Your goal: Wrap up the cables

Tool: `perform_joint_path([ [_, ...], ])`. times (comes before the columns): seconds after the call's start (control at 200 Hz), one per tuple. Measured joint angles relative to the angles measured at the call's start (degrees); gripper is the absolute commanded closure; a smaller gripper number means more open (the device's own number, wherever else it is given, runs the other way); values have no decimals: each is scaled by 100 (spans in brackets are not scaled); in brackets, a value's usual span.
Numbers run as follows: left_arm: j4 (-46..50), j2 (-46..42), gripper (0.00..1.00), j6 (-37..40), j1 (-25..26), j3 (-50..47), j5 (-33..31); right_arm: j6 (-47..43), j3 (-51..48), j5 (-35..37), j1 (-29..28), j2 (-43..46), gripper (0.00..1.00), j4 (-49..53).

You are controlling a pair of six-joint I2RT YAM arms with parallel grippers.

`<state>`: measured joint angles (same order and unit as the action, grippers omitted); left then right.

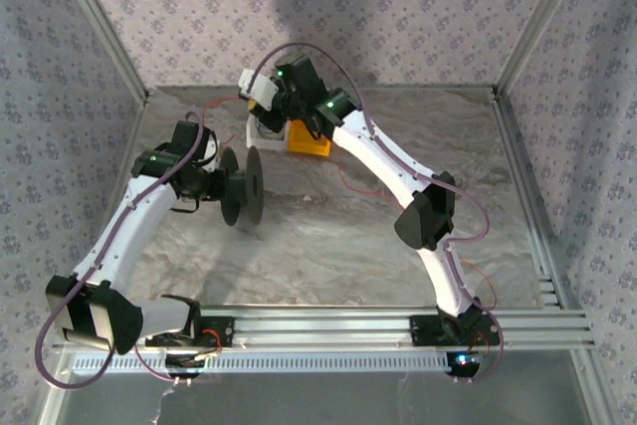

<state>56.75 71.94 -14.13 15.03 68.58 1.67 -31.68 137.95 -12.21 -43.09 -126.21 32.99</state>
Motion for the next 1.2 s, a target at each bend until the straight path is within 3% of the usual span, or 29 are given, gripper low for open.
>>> perform_joint_path([
  [0.155, 2, 11, 100, 68, -2, 9, 0, -741, 695, 105, 31, -214, 100, 310],
  [0.59, 4, 26, 100, 155, 0, 17, 4, -2555, 734, 911, -59, -63, 100, 942],
  [0.825, -83, 61, 100, 168, 0, 31, 9, -3185, 651, 1449, -258, 719, 100, 1451],
  [1.199, -133, 61, 100, 168, 7, 28, 48, -3744, 647, 2782, -1176, 2015, 100, 1652],
])
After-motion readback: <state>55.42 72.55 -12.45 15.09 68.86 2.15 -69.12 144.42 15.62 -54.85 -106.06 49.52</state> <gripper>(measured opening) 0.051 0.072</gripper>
